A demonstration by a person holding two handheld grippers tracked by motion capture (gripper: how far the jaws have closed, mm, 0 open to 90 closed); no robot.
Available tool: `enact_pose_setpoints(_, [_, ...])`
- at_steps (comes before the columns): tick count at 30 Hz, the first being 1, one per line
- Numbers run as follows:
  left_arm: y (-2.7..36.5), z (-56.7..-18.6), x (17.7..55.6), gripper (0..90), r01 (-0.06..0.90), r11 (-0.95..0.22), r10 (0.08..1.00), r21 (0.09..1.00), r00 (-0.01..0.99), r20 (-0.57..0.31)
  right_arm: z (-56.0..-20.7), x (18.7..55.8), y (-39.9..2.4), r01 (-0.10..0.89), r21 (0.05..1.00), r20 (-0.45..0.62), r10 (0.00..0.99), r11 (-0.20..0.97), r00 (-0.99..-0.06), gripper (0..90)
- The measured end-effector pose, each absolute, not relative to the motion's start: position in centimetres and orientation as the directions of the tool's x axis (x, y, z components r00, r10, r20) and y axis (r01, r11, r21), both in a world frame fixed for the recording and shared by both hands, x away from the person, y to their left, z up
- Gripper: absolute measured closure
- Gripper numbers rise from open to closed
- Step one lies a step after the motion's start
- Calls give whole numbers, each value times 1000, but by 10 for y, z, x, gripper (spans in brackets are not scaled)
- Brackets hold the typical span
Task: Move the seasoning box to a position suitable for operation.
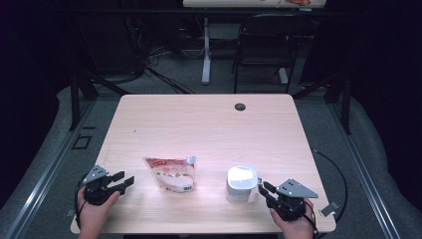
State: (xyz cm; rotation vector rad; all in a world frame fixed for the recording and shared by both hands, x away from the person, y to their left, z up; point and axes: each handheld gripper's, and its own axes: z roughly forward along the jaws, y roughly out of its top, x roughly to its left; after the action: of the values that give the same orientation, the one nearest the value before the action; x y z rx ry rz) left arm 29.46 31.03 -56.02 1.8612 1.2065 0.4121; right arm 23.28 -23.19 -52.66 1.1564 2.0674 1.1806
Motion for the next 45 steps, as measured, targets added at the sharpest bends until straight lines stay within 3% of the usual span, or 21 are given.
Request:
enact_pose_setpoints(5, [309, -560, 295, 492, 577, -169, 861, 799, 480, -165, -526, 235, -235, 429, 862, 2, 845, 270, -536, 740])
enact_pose_setpoints(11, [309, -560, 295, 492, 579, -171, 862, 797, 480, -164, -525, 237, -239, 345, 890, -71, 837, 299, -542, 685])
enact_pose_setpoints(21, [310, -560, 295, 492, 579, -167, 864, 798, 477, -165, -526, 242, -245, 339, 906, -39, 850, 252, -526, 676])
enact_pose_setpoints(28, [310, -560, 295, 492, 578, -166, 864, 799, 476, -164, -519, 247, -249, 412, 880, 25, 845, 235, -535, 656])
enact_pose_setpoints(38, [311, -560, 295, 492, 579, -165, 865, 798, 474, -165, -509, 253, -242, 427, 866, 10, 844, 260, -536, 610])
enact_pose_setpoints(45, [311, -561, 294, 492, 579, -162, 867, 799, 470, -165, -504, 253, -236, 340, 906, -22, 830, 252, -557, 656])
